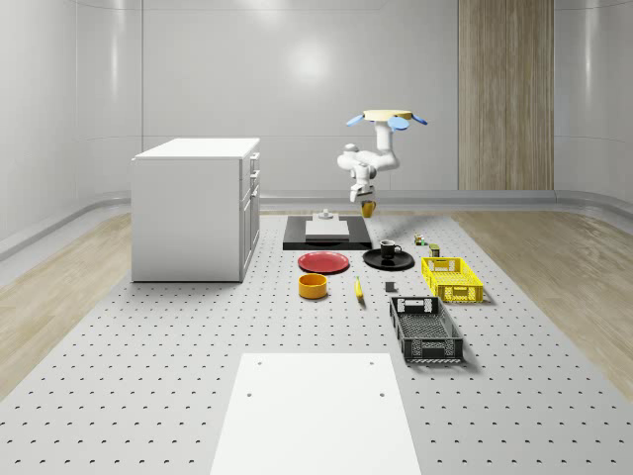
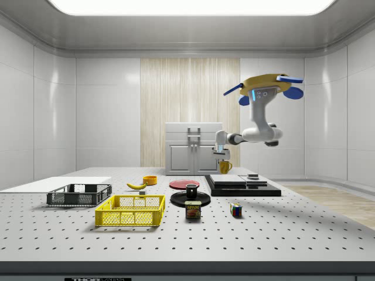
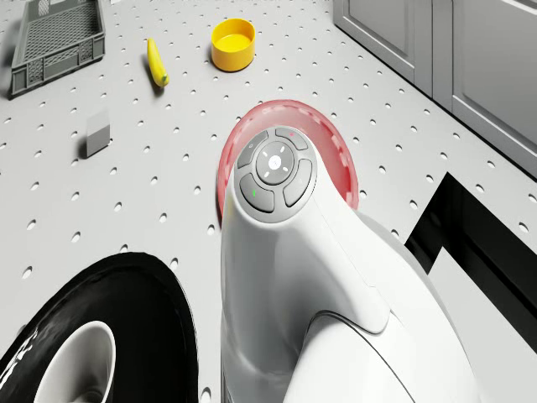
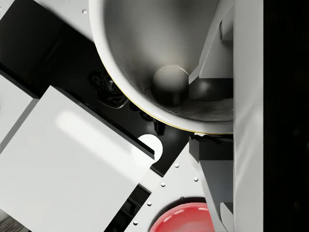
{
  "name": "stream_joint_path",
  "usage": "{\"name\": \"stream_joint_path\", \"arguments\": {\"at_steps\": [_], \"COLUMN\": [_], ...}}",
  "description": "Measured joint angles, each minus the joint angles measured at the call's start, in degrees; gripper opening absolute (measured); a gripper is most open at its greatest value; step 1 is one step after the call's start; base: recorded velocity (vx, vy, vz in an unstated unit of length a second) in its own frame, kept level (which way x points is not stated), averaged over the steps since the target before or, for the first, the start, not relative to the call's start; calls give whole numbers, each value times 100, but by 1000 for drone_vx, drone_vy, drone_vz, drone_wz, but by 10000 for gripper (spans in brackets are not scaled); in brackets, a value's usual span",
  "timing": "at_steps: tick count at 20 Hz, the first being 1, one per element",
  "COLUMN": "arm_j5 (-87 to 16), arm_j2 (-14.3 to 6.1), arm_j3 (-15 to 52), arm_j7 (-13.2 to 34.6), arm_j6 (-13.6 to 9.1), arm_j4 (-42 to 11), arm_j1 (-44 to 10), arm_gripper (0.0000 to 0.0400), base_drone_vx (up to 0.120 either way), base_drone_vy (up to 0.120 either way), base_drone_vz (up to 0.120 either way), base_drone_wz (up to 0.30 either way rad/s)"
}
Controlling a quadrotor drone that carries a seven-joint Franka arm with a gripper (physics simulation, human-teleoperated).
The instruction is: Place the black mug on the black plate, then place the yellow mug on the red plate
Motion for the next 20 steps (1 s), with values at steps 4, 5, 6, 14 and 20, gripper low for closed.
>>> {"name": "stream_joint_path", "arguments": {"at_steps": [4, 5, 6, 14, 20], "arm_j5": [0, 0, 0, 0, 0], "arm_j2": [0, 0, 0, 0, 0], "arm_j3": [0, 0, 0, 0, 0], "arm_j7": [0, 0, 0, 0, 0], "arm_j6": [0, 0, 0, 0, 0], "arm_j4": [0, 0, 0, 0, 0], "arm_j1": [0, 0, 0, 0, 0], "arm_gripper": [100, 100, 100, 100, 100], "base_drone_vx": [120, 120, 120, 120, 120], "base_drone_vy": [-120, -120, -120, -120, -13], "base_drone_vz": [0, 0, 0, 0, 0], "base_drone_wz": [0, 0, 0, 0, 0]}}
